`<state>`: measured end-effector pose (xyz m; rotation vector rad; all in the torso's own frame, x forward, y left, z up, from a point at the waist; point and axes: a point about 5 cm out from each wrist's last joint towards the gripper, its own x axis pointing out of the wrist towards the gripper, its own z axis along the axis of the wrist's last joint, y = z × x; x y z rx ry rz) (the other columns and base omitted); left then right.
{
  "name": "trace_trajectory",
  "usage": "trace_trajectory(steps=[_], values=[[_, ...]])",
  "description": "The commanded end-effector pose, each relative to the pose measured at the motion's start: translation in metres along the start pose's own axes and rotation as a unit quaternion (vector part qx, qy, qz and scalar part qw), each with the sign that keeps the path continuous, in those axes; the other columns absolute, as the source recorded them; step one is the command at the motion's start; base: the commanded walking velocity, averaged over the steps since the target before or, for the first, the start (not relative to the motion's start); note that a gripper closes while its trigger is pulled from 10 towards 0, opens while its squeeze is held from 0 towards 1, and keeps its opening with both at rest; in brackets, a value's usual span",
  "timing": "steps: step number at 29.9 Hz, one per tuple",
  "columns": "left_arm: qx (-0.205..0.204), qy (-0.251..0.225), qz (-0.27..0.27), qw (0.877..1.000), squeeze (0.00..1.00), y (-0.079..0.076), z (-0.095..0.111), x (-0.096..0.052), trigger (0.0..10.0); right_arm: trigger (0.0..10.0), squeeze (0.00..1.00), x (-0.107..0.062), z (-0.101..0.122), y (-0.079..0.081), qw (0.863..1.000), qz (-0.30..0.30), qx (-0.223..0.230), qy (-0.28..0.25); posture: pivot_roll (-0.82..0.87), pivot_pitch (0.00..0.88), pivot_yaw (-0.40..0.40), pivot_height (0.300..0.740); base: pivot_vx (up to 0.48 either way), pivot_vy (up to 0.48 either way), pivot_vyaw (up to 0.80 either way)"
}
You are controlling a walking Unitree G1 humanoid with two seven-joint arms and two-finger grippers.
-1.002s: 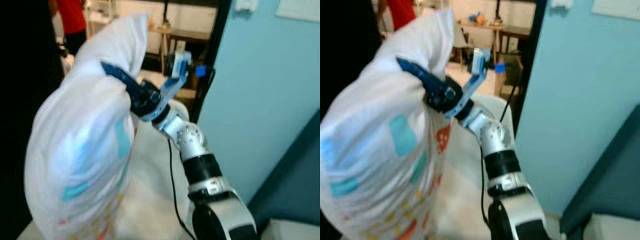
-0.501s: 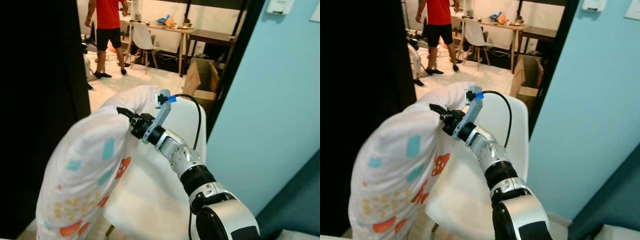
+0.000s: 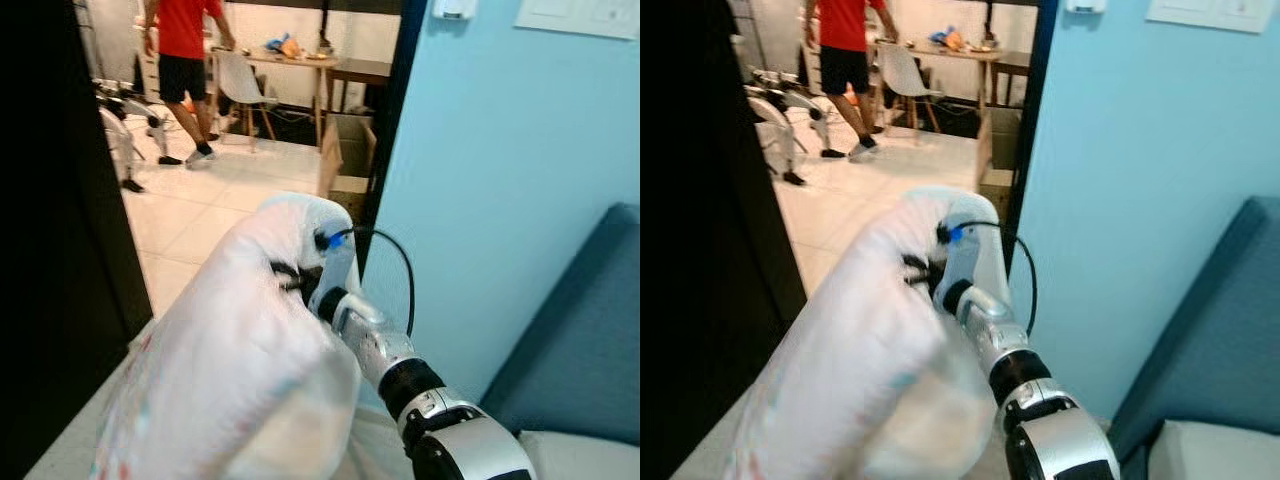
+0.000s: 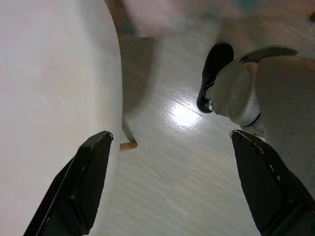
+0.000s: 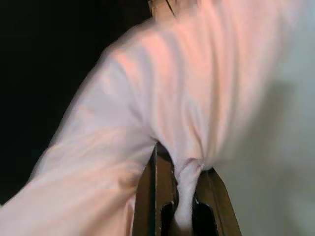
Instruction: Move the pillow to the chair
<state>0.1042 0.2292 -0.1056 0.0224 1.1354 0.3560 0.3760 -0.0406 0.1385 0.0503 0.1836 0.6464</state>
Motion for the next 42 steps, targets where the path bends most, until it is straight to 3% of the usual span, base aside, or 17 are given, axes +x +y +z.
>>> trace_trajectory(steps=[1, 7, 21, 37, 42], values=[[0.009, 0.015, -0.001, 1.000, 0.00, 0.000, -0.010, -0.002, 10.0, 10.0, 0.00, -0.003, -0.012, -0.003, 0.999, -0.019, -0.013, 0.033, 0.12, 0.039, -0.105, 0.740, 0.000, 0.000, 0.00], [0.010, 0.012, -0.001, 1.000, 0.00, 0.000, -0.010, -0.002, 10.0, 10.0, 0.00, -0.006, -0.016, -0.011, 0.998, -0.052, -0.013, 0.035, 0.13, 0.028, -0.109, 0.740, 0.347, 0.000, 0.00], [0.018, 0.002, -0.007, 1.000, 0.00, -0.002, -0.003, -0.001, 10.0, 10.0, 0.00, -0.004, -0.013, -0.010, 0.998, -0.068, -0.005, 0.015, 0.12, 0.036, -0.094, 0.740, 0.427, 0.000, 0.00], [0.021, 0.002, -0.006, 1.000, 0.00, 0.000, -0.005, -0.001, 10.0, 10.0, 0.00, 0.001, 0.021, -0.004, 0.995, -0.019, 0.054, -0.084, 0.13, 0.046, -0.085, 0.740, 0.480, 0.000, 0.00], [0.012, 0.000, -0.002, 1.000, 0.00, 0.001, -0.003, 0.000, 10.0, 10.0, 0.00, 0.002, 0.030, 0.001, 0.991, 0.005, 0.072, -0.115, 0.13, 0.047, -0.085, 0.740, 0.112, 0.000, 0.00]])
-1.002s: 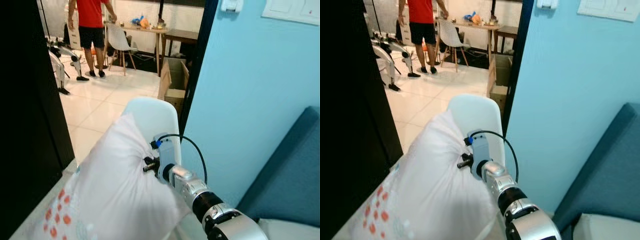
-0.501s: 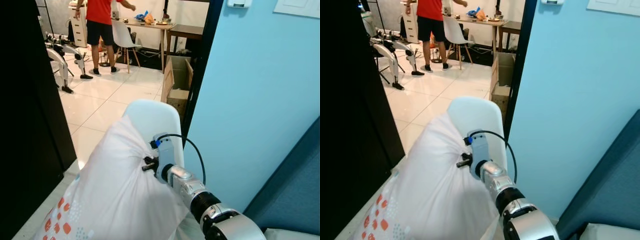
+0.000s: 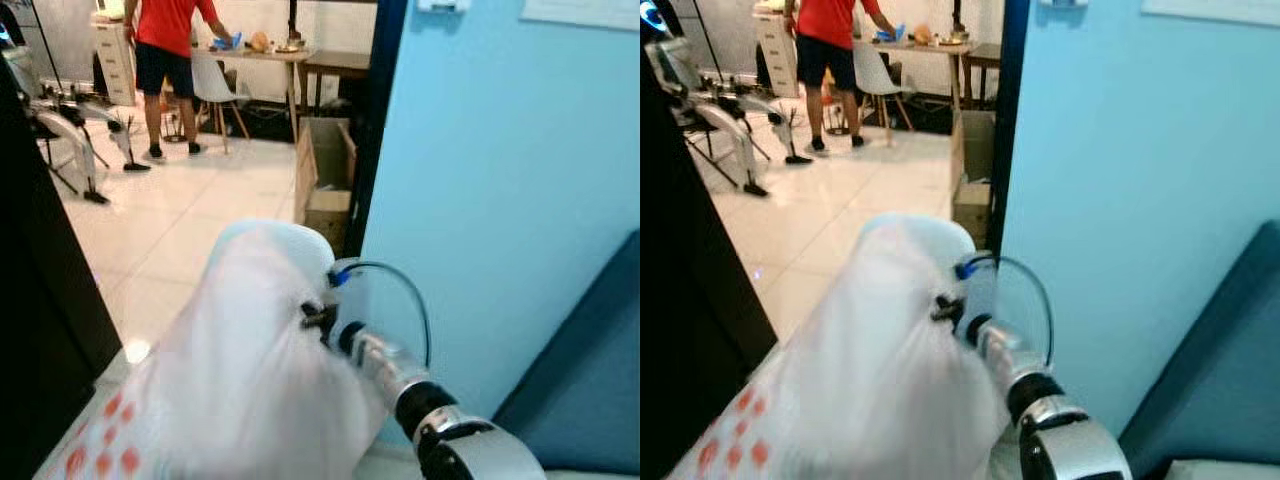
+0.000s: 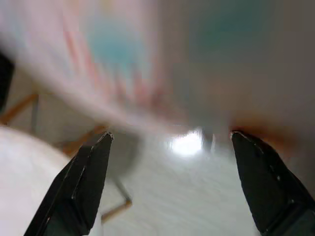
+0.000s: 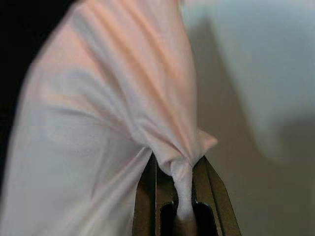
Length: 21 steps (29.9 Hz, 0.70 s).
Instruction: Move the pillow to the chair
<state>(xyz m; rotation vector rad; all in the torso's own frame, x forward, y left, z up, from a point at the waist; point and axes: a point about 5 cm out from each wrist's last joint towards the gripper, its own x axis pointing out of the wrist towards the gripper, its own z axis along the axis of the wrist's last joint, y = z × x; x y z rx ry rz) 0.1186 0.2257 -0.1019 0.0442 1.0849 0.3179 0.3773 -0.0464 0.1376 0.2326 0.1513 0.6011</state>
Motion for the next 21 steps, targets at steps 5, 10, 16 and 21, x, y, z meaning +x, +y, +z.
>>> trace_trajectory(steps=[5, 10, 16, 21], values=[[0.000, 0.030, 0.007, 1.000, 0.00, 0.006, -0.018, -0.003, 10.0, 10.0, 0.00, 0.006, 0.029, 0.008, 0.998, 0.015, -0.007, -0.067, 0.12, 0.048, -0.084, 0.740, 0.000, 0.000, 0.00], [0.001, 0.031, 0.006, 0.999, 0.00, 0.005, -0.018, -0.003, 10.0, 10.0, 0.00, 0.006, 0.025, 0.006, 0.998, 0.013, -0.004, -0.054, 0.12, 0.050, -0.085, 0.740, 0.000, 0.000, 0.00], [0.001, 0.031, 0.002, 1.000, 0.00, 0.003, -0.017, -0.003, 10.0, 10.0, 0.00, 0.006, 0.019, 0.003, 0.999, -0.010, 0.018, -0.024, 0.12, 0.050, -0.083, 0.715, 0.000, 0.000, 0.00], [0.003, 0.030, 0.000, 1.000, 0.00, 0.002, -0.016, -0.002, 10.0, 10.0, 0.00, 0.005, 0.022, -0.005, 0.998, -0.037, 0.032, -0.029, 0.12, 0.047, -0.081, 0.695, 0.000, 0.000, 0.00]])
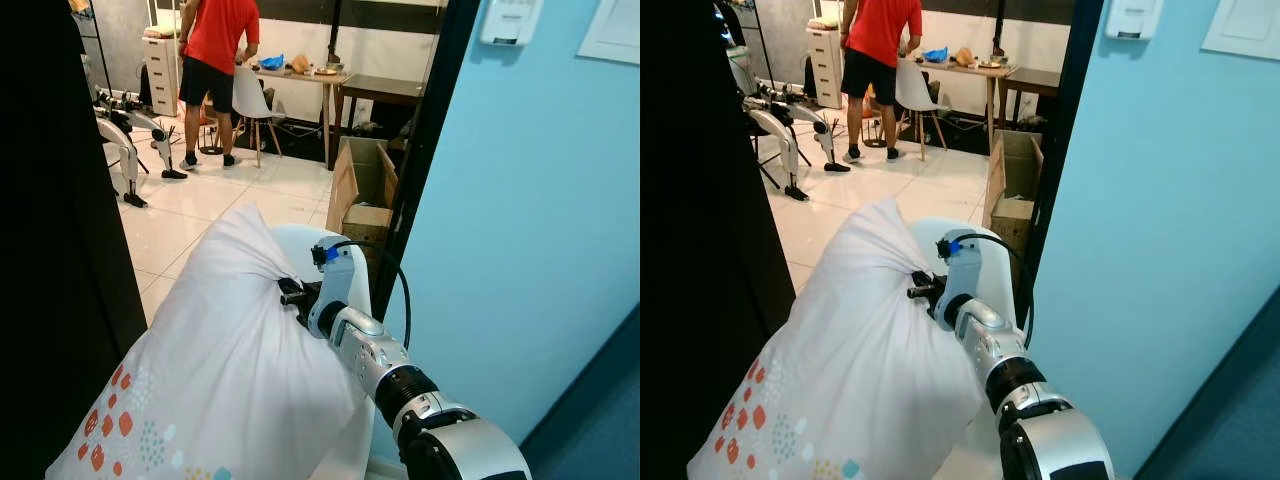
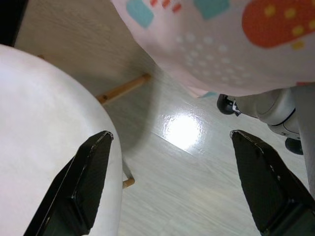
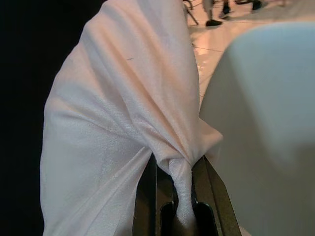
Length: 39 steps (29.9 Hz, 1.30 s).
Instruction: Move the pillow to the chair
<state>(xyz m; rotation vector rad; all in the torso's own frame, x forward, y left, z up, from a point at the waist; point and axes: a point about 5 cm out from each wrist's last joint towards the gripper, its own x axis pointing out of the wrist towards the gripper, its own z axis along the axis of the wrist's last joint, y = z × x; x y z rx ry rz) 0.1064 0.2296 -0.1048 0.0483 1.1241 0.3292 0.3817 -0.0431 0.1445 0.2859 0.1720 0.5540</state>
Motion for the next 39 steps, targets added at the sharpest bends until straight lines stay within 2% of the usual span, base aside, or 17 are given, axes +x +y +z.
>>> trace_trajectory(steps=[1, 3, 6, 15, 22, 29, 39], values=[[0.002, 0.010, -0.007, 1.000, 0.00, -0.004, -0.004, -0.001, 10.0, 10.0, 0.00, 0.000, 0.017, -0.008, 0.999, -0.021, 0.005, -0.030, 0.12, 0.048, -0.080, 0.690, 0.000, 0.000, 0.00], [0.003, 0.010, -0.007, 1.000, 0.00, -0.004, -0.004, -0.001, 10.0, 10.0, 0.00, -0.001, 0.018, -0.012, 0.999, -0.034, 0.006, -0.032, 0.12, 0.049, -0.079, 0.685, 0.000, 0.000, 0.00], [0.005, 0.011, -0.007, 1.000, 0.00, -0.004, -0.005, -0.001, 10.0, 10.0, 0.00, -0.006, 0.019, -0.026, 0.996, -0.076, 0.020, -0.032, 0.13, 0.052, -0.080, 0.665, 0.000, 0.000, 0.00], [0.010, 0.013, -0.009, 1.000, 0.00, -0.004, -0.008, -0.001, 10.0, 10.0, 0.00, -0.007, 0.034, -0.037, 0.991, -0.125, 0.024, -0.043, 0.13, 0.057, -0.081, 0.635, 0.000, 0.000, 0.00], [0.009, 0.014, -0.010, 1.000, 0.00, -0.004, -0.009, -0.002, 10.0, 10.0, 0.00, -0.004, 0.040, -0.033, 0.991, -0.127, 0.014, -0.044, 0.13, 0.066, -0.088, 0.615, 0.000, 0.000, 0.00], [0.010, 0.022, -0.011, 1.000, 0.00, -0.006, -0.018, -0.004, 10.0, 10.0, 0.00, 0.000, 0.039, -0.028, 0.990, -0.136, -0.013, -0.019, 0.16, 0.090, -0.108, 0.580, 0.000, 0.000, 0.00], [0.018, 0.030, -0.011, 0.999, 0.00, -0.004, -0.028, -0.006, 10.0, 10.0, 0.00, 0.009, 0.031, -0.006, 0.994, -0.100, -0.044, 0.012, 0.17, 0.097, -0.118, 0.550, 0.000, 0.000, 0.00]])
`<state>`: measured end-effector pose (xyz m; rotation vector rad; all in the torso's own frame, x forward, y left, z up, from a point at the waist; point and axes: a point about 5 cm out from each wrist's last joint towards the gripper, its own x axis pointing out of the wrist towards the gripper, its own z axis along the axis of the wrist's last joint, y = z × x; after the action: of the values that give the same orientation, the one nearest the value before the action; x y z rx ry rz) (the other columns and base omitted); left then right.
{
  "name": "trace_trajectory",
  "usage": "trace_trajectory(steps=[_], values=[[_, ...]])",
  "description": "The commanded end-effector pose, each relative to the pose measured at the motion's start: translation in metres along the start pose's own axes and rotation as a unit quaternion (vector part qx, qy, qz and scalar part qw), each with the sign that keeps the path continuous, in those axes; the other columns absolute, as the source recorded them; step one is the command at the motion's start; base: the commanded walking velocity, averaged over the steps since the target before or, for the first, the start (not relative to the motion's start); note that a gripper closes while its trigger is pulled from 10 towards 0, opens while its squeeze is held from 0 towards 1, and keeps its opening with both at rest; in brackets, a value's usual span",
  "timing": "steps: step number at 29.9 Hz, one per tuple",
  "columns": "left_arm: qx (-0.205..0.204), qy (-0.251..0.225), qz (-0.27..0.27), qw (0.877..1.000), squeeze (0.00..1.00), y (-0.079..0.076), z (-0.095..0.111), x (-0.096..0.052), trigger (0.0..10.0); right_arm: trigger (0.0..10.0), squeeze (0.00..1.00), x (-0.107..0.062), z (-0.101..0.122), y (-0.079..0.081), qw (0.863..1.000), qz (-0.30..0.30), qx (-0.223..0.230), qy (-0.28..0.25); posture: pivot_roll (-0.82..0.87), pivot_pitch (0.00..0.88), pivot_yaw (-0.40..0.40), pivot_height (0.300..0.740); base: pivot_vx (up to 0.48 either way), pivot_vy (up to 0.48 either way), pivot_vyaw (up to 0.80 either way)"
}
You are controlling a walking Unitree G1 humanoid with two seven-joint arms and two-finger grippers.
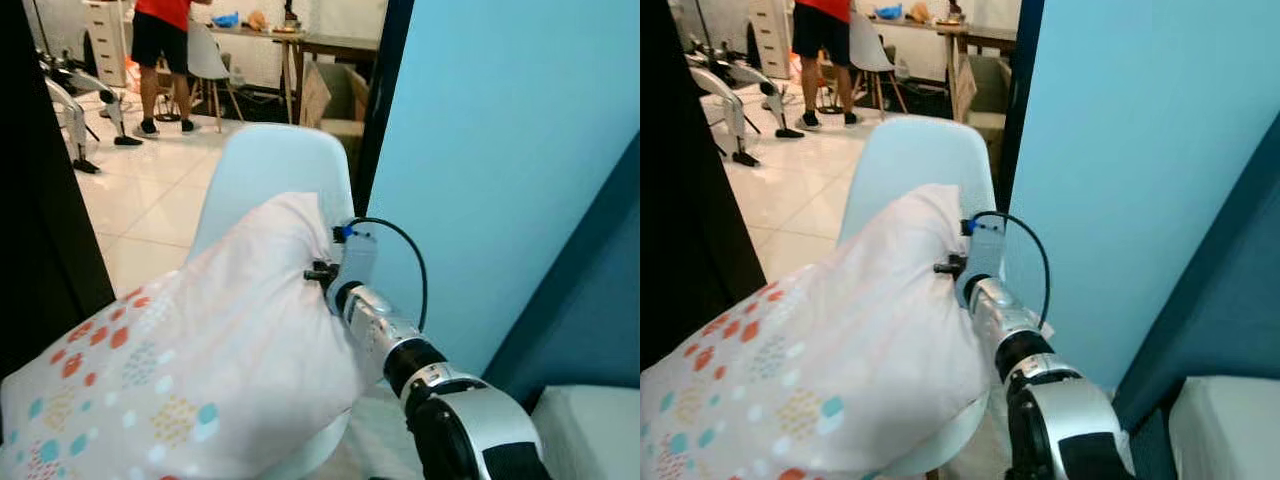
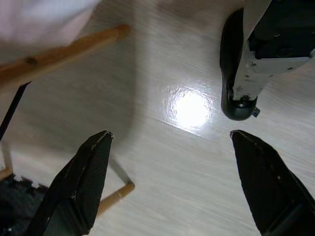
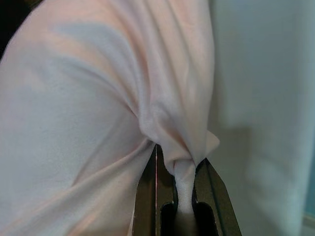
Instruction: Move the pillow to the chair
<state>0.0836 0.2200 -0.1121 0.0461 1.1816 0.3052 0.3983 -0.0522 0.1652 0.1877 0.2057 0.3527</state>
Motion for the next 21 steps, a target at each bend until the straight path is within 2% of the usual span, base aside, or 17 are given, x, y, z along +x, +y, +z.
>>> trace_trajectory(steps=[1, 7, 10, 12, 13, 14, 15, 17, 18, 20, 21], values=[[0.009, 0.002, -0.001, 1.000, 0.00, 0.002, -0.003, 0.000, 10.0, 10.0, 0.00, 0.002, 0.007, 0.008, 1.000, 0.016, -0.013, -0.005, 0.18, 0.097, -0.120, 0.545, 0.000, 0.000, 0.00], [0.012, -0.004, -0.001, 1.000, 0.00, 0.002, -0.001, 0.000, 10.0, 10.0, 0.00, 0.003, 0.006, 0.014, 0.999, 0.019, -0.043, 0.006, 0.19, 0.106, -0.122, 0.545, 0.000, 0.000, 0.00], [0.014, -0.006, -0.003, 1.000, 0.00, 0.001, 0.000, 0.000, 10.0, 10.0, 0.00, 0.003, 0.008, 0.010, 0.998, 0.004, -0.057, 0.004, 0.19, 0.107, -0.119, 0.545, 0.000, 0.000, 0.00], [0.017, -0.009, -0.006, 1.000, 0.00, -0.001, 0.002, 0.000, 10.0, 10.0, 0.00, 0.002, 0.023, -0.005, 0.997, -0.036, -0.062, -0.015, 0.18, 0.108, -0.113, 0.545, 0.000, 0.000, 0.00], [0.017, -0.009, -0.006, 1.000, 0.00, -0.001, 0.002, 0.000, 10.0, 10.0, 0.00, 0.002, 0.023, -0.005, 0.997, -0.036, -0.062, -0.015, 0.18, 0.108, -0.113, 0.545, 0.000, 0.000, 0.00], [0.023, -0.011, -0.009, 1.000, 0.00, -0.002, 0.003, 0.000, 10.0, 10.0, 0.00, -0.003, 0.053, -0.033, 0.992, -0.100, -0.041, -0.060, 0.18, 0.121, -0.100, 0.545, 0.000, 0.000, 0.00], [0.023, -0.011, -0.009, 1.000, 0.00, -0.002, 0.003, 0.000, 10.0, 10.0, 0.00, -0.003, 0.053, -0.033, 0.992, -0.100, -0.041, -0.060, 0.18, 0.121, -0.100, 0.545, 0.000, 0.000, 0.00], [0.027, -0.011, -0.010, 1.000, 0.00, -0.002, 0.003, 0.000, 10.0, 10.0, 0.00, -0.012, 0.079, -0.059, 0.981, -0.159, -0.006, -0.106, 0.18, 0.126, -0.099, 0.545, 0.000, 0.000, 0.00], [0.027, -0.011, -0.010, 1.000, 0.00, -0.002, 0.003, 0.000, 10.0, 10.0, 0.00, -0.012, 0.079, -0.059, 0.981, -0.159, -0.006, -0.106, 0.18, 0.126, -0.099, 0.545, 0.000, 0.000, 0.00], [0.028, -0.012, -0.009, 0.999, 0.00, 0.000, 0.003, 0.000, 10.0, 10.0, 0.00, -0.026, 0.098, -0.091, 0.962, -0.225, 0.043, -0.150, 0.18, 0.133, -0.092, 0.545, 0.000, 0.000, 0.00], [0.029, -0.012, -0.009, 0.999, 0.00, 0.000, 0.002, 0.000, 10.0, 10.0, 0.00, -0.038, 0.103, -0.114, 0.945, -0.268, 0.083, -0.170, 0.18, 0.135, -0.090, 0.545, 0.000, 0.000, 0.00]])
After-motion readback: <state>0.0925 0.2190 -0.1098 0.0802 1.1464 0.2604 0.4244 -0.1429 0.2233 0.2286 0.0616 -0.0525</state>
